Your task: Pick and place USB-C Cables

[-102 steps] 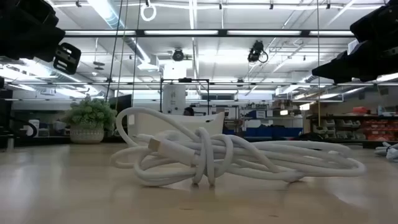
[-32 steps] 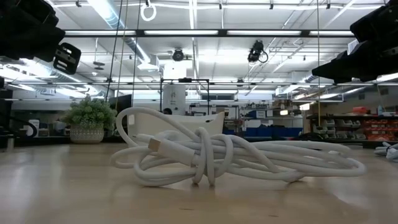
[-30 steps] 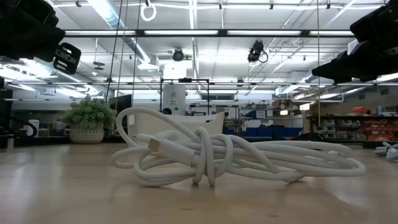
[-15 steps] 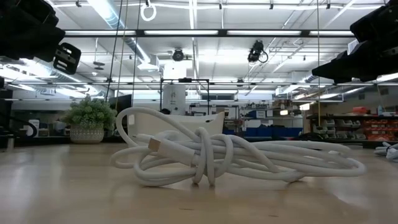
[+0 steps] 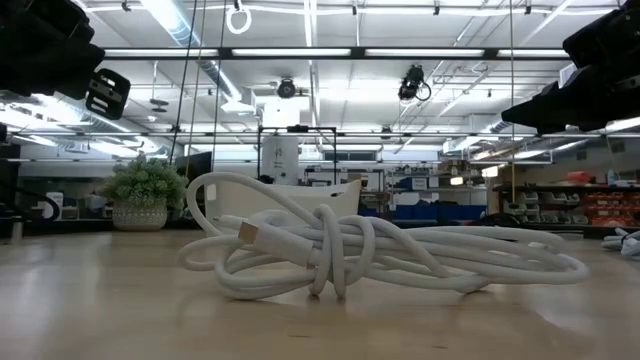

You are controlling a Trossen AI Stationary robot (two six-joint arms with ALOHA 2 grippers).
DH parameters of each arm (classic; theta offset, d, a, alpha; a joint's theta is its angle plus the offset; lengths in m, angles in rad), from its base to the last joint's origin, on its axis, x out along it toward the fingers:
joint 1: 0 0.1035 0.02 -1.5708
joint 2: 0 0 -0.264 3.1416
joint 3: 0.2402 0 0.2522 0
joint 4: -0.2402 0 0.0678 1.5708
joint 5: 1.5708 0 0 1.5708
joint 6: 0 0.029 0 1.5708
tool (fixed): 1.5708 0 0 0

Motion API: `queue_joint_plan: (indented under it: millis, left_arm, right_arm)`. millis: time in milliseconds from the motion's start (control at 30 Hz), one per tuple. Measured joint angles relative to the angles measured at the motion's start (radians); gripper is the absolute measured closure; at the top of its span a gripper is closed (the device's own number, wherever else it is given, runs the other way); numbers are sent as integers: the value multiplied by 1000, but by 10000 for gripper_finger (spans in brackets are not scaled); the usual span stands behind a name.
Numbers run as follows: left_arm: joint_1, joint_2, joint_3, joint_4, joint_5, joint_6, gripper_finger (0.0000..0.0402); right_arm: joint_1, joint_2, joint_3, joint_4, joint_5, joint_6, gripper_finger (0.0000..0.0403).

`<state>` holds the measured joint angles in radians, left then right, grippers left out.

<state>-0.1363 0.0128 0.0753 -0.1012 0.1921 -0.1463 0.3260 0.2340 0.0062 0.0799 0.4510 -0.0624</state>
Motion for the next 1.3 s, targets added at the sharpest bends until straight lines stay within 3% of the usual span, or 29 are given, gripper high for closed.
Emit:
queue_joint_plan:
  millis: [167,300,467,567,667,967,1100,1300]
  left_arm:
    - [0,0,0,0,0,0,377]
    - [0,0,0,0,0,0,377]
    - [0,0,0,0,0,0,377]
    - [0,0,0,0,0,0,377]
    - [0,0,0,0,0,0,377]
    - [0,0,0,0,0,0,377]
    - [0,0,0,0,0,0,377]
    - [0,0,0,0,0,0,377]
  right_arm:
    - [0,0,0,2,3,-18,306]
    - [-5,0,0,111,12,-199,306]
    - [-42,1,0,490,23,-478,306]
    - [-89,1,0,718,31,-488,306]
    - [-148,1,0,833,35,-391,306]
    - [-355,102,22,801,19,-97,306]
    - [-430,216,106,715,-34,-76,306]
    - [-471,355,241,457,5,-113,306]
